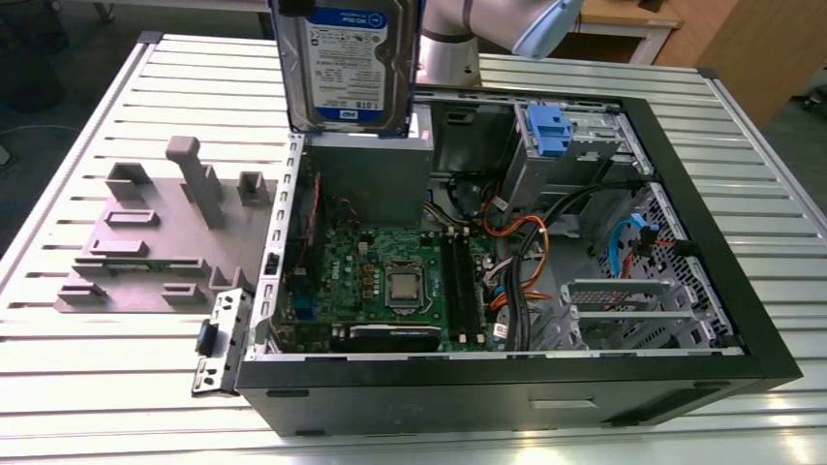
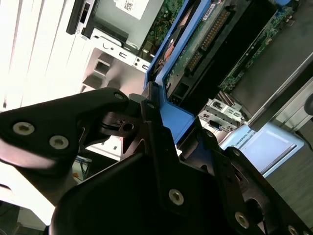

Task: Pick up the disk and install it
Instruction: 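Pick up the disk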

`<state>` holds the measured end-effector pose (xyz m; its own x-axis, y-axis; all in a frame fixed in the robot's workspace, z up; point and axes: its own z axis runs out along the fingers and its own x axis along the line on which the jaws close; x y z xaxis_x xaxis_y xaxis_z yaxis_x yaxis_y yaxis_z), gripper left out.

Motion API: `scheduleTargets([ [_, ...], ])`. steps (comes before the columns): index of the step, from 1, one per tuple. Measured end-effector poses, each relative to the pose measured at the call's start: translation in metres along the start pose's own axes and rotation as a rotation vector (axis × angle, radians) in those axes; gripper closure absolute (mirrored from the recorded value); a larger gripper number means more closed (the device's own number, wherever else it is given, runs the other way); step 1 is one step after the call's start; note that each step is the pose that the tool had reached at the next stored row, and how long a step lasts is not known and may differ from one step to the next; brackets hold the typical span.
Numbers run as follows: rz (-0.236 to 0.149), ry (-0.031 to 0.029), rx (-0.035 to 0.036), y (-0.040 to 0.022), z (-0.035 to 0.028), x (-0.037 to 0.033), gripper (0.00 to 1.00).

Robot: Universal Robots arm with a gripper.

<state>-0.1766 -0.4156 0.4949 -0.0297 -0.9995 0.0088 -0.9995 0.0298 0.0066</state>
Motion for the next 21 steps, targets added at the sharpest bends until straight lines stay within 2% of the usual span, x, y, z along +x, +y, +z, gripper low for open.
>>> scheduleTargets([
  [5, 0.000, -0.0001, 0.0001, -0.0064, 0.0001, 0.0005, 0.64],
  [10, 0.000, 0.0000, 0.0000, -0.0078, 0.0007, 0.0072, 0.64],
  [13, 0.000, -0.0001, 0.0001, -0.0101, 0.0011, 0.0088, 0.64],
  [16, 0.000, -0.0001, 0.0000, -0.0168, 0.0012, 0.0089, 0.64],
  [21, 0.000, 0.0000, 0.0000, -0.0346, 0.0014, 0.0083, 0.64],
])
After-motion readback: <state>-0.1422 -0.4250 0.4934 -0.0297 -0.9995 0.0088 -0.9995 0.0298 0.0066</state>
